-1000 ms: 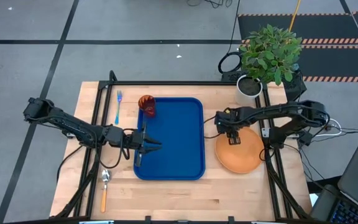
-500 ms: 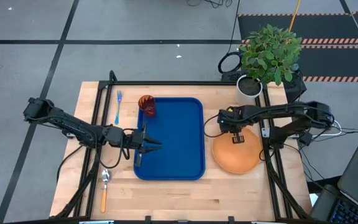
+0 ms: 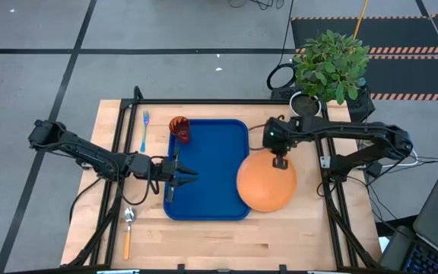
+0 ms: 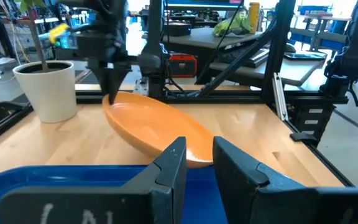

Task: Pick and place plate/cup/fork/spoon on tray
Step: Put the orange plate to the left of the brown glass on the blue tray

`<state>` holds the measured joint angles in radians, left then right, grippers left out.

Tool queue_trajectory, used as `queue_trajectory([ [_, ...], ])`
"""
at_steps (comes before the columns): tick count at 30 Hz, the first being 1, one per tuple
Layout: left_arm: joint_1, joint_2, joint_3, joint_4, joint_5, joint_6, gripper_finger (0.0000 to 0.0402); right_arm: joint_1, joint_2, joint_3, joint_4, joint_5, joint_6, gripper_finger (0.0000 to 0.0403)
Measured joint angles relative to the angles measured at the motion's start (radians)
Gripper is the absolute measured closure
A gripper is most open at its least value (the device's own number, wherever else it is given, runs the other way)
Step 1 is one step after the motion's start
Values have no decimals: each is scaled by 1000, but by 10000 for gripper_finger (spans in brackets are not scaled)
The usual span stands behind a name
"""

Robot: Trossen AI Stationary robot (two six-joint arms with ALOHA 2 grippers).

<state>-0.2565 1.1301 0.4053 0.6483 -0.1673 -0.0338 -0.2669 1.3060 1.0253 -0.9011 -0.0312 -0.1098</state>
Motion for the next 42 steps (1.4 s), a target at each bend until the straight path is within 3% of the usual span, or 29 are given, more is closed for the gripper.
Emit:
queue_trajectory([
  [5,0,0,0,-1,0,0,321,-27,48,63,-17,-31,98,401],
  [12,0,0,0,-2,0,0,321,-99,132,65,90,-182,195,402],
  [21,0,1,0,-19,0,13,321,-104,263,65,401,-197,148,402],
  [42,0,1,0,-18,0,13,321,-43,413,65,859,-227,220,403],
])
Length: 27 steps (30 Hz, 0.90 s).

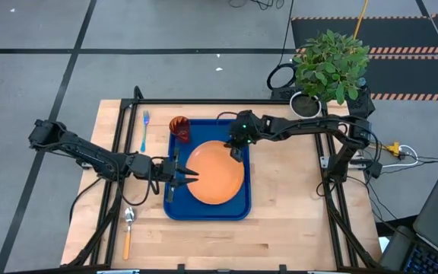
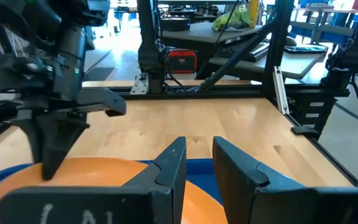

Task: Pick and place plate/cup/fork/spoon on tray
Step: Put the orange plate to the left of the brown glass on the blue tray

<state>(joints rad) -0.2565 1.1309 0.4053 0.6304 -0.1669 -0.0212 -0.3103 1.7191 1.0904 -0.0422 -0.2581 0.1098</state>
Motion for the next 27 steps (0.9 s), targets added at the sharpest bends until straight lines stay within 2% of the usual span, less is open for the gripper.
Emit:
queue_trajectory([
  [5,0,0,0,-6,0,-1,321,4,35,0,66,5,10,403],
  [15,-1,0,0,-30,0,-7,321,18,43,0,84,-4,-4,393],
  [18,-6,0,0,-30,0,-14,321,21,42,0,84,-3,-19,366],
  [27,-27,0,0,-37,0,-10,321,23,42,0,80,48,-44,252],
])
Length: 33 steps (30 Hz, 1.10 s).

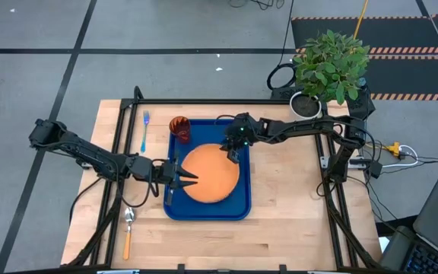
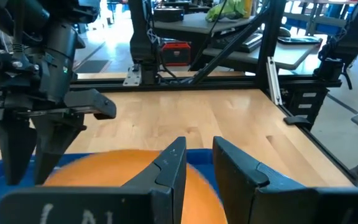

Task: Pick and place plate/cup/fork/spoon on tray
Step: Put the orange plate to the left of the brown glass on the blue tray

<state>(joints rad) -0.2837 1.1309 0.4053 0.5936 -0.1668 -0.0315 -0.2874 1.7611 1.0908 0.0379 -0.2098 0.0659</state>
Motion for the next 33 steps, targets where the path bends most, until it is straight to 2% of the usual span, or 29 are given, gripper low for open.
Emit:
queue_trajectory([
  [3,-3,0,0,-7,0,-6,321,1,-7,0,-56,-1,-2,228],
  [6,-10,0,0,-18,0,-8,321,2,-36,0,-191,0,-44,214],
  [10,-17,0,0,-24,0,-8,321,6,-73,0,-393,26,-60,212],
  [14,-20,0,0,-23,0,-9,321,55,-101,0,-451,25,-58,221],
  [17,-20,0,0,-23,0,-11,321,123,-118,0,-391,25,-98,226],
  [24,-20,0,0,-8,0,-3,321,264,-127,0,-96,54,-196,231],
  [27,-20,0,0,-6,0,-3,321,285,-72,0,2,79,-166,232],
  [33,-20,0,0,-17,0,-15,321,290,85,-7,34,82,-133,232],
])
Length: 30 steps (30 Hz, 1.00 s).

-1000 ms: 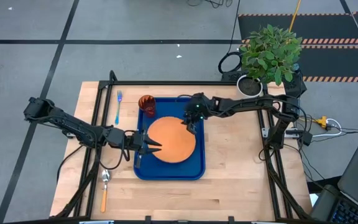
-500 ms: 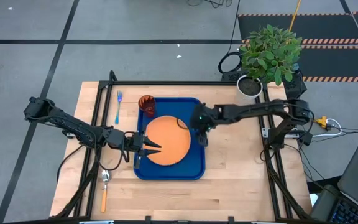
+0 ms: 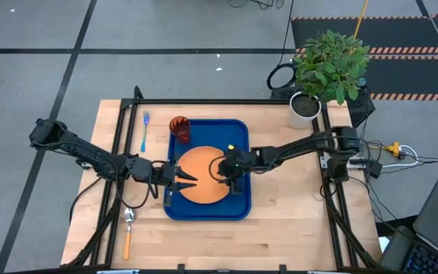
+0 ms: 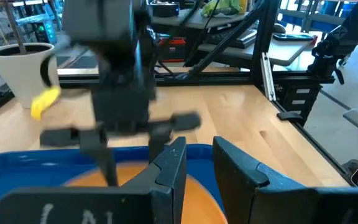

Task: Pick and place plate/cup/fork/spoon on tray
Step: Put the orange plate to the left of the brown glass on the blue tray, then adjust the blue tray

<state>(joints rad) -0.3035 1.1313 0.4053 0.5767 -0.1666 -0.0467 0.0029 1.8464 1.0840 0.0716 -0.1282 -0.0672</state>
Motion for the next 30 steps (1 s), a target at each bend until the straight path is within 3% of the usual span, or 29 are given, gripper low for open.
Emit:
queue_trajectory([
  [9,0,0,0,-12,0,-4,321,-3,132,2,143,5,2,232],
  [15,0,0,0,-13,0,-7,321,-3,134,3,144,8,3,232],
  [21,0,0,0,-11,0,-7,321,-13,110,1,146,105,-14,232],
  [30,0,0,0,-15,0,-8,321,-49,105,2,186,102,3,232],
])
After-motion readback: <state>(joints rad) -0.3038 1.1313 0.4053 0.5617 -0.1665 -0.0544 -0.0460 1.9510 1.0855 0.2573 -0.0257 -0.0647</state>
